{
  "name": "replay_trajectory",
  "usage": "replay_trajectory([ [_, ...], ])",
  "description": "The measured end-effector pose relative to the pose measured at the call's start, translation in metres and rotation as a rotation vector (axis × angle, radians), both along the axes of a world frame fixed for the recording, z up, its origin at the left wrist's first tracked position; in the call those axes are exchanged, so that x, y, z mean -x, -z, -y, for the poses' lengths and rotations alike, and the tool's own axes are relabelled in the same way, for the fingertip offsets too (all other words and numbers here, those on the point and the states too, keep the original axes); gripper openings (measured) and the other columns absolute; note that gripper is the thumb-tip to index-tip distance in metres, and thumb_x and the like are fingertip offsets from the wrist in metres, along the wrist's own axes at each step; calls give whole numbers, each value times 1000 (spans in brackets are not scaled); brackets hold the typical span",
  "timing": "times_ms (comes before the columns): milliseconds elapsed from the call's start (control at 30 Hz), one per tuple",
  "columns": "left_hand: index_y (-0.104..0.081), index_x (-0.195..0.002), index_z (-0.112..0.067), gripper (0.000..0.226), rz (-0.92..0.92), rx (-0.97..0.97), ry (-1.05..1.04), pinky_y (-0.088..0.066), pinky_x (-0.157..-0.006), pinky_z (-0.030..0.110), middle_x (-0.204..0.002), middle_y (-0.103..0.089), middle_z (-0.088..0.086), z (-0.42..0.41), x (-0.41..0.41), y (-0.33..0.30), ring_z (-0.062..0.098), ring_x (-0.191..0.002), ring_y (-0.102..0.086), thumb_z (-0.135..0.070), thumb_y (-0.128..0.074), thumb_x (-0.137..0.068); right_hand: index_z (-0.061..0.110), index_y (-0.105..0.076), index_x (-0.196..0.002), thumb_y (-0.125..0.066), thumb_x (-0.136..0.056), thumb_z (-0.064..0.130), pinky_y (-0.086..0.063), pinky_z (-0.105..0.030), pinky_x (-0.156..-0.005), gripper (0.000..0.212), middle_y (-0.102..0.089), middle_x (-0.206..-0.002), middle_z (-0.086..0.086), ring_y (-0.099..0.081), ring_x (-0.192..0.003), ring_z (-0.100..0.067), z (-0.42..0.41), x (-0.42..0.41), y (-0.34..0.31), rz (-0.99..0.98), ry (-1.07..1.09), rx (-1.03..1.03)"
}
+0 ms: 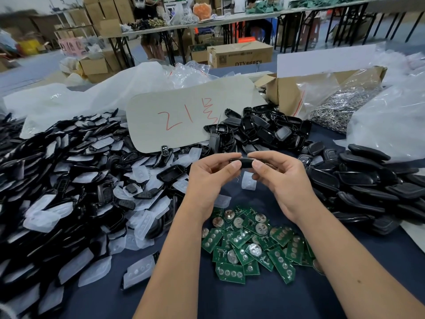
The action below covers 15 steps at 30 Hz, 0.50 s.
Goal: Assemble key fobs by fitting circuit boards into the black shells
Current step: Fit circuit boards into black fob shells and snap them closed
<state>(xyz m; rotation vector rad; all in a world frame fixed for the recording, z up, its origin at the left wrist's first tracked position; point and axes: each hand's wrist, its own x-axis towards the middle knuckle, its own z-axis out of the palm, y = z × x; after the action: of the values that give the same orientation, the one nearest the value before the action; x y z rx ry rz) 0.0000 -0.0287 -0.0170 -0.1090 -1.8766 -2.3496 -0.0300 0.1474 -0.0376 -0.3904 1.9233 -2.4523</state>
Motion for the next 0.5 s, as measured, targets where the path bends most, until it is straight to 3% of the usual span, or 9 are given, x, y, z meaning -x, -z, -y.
replay_trajectory([
  [133, -83, -102, -22, 20, -44, 76, -44, -61, -92, 37, -102, -80, 10, -1, 1, 2, 25, -97, -76, -7, -76, -90, 14, -81, -105, -77, -87, 13, -55, -53, -93, 18, -71, -109, -30, -65, -91, -33, 0, -1, -2, 23, -9, 59],
  [233, -82, -103, -21, 20, -49, 98, -68, -61, -94, 42, -102, -80, 10, -3, 3, 3, 28, -96, -77, -6, -75, -91, 14, -81, -104, -80, -78, 18, -54, -55, -96, 26, -72, -104, -23, -63, -94, -34, -1, 0, -2, 64, -40, 118],
  [300, -82, -100, -21, 18, -41, 91, -75, -62, -90, 39, -100, -80, 11, -5, 4, 3, 28, -92, -77, -6, -75, -92, 17, -81, -106, -81, -79, 15, -57, -47, -91, 27, -75, -104, -14, -64, -93, -31, -1, -1, -2, 47, -37, 104],
  [400, -82, -91, -17, 12, 7, 11, -95, -63, -72, 28, -90, -79, 14, -5, 3, 2, 22, -76, -76, -8, -74, -93, 31, -79, -112, -82, -86, 7, -58, -26, -82, 36, -77, -105, -2, -70, -87, -17, 1, -1, -2, -109, 95, -123],
  [500, -79, -91, -9, 9, 64, -42, -99, -60, -64, 23, -86, -78, 15, -2, 3, 2, 19, -69, -74, -9, -71, -95, 35, -76, -118, -84, -84, 7, -58, -26, -83, 44, -77, -107, 4, -74, -91, -15, 3, 0, -1, -203, 81, -251],
])
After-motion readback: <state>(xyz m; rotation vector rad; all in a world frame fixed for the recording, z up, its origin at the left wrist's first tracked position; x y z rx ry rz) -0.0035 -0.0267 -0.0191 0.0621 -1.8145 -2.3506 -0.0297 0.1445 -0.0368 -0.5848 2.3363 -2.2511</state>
